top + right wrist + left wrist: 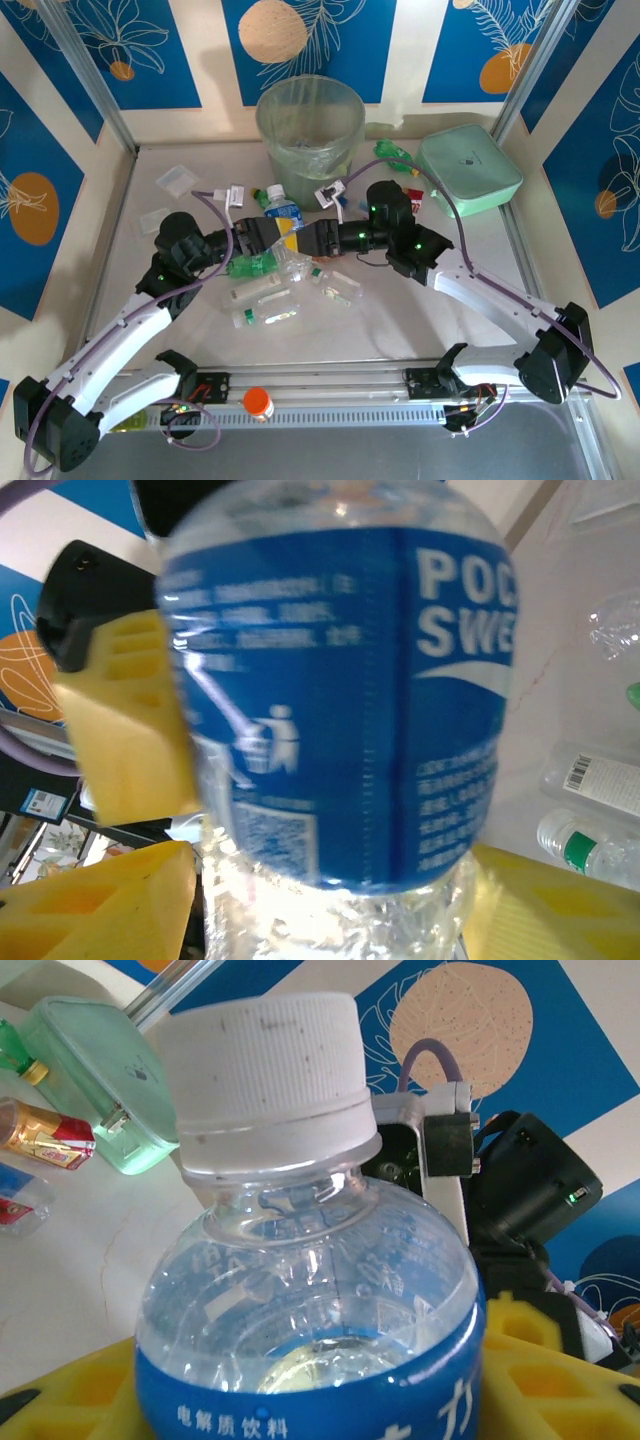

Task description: Put the plastic bottles in the bin

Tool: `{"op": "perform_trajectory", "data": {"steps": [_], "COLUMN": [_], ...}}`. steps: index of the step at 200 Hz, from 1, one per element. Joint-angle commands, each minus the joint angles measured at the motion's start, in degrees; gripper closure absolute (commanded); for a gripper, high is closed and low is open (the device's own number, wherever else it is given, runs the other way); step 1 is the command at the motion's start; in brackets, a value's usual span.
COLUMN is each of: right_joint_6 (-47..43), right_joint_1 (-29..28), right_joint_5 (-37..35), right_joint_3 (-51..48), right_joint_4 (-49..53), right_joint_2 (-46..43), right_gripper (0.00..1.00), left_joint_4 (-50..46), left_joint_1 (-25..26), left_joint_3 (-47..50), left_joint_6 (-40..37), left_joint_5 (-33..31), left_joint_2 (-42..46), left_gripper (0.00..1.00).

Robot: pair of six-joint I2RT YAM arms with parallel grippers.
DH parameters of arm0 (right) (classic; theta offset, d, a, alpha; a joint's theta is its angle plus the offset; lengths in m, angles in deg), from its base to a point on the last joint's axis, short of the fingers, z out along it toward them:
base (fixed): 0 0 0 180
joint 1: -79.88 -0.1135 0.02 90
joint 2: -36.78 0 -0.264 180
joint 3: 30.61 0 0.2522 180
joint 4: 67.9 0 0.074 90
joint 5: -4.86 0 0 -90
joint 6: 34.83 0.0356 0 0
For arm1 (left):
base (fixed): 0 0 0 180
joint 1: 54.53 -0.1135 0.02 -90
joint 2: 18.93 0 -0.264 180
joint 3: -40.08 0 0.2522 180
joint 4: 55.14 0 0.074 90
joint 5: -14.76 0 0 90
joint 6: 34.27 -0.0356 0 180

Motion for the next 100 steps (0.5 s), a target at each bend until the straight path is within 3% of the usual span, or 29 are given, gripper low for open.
{"op": "perform_trajectory", "data": {"steps": [1, 22, 63, 100], "right_joint_6": [0.2, 0.1, -1.5, -3.8], "right_joint_1": [-0.9, -0.9, -0.5, 0.8], "right_joint_5": [1.5, 1.6, -0.5, -2.4], "right_joint_3": [-0.7, -2.1, -3.7, -4.0], "right_joint_4": [-2.8, -4.0, -2.4, 1.9], "right_joint_2": [-0.3, -1.6, -5.0, -7.3], "right_gripper": [0.39, 0.47, 0.51, 0.51], "left_joint_4": [1.3, 0.5, -1.9, -15.4], "left_joint_1": [0.8, 1.0, 1.3, 1.2], "left_joint_3": [0.0, -0.3, -0.8, -3.9], "left_joint_6": [-0.9, -1.2, -1.8, -8.0], "left_joint_5": [-1.6, -2.0, -2.8, -11.2], "left_joint_2": [0.0, 0.0, 1.2, 5.6], "left_gripper": [0.68, 0.66, 0.31, 0.13]}}
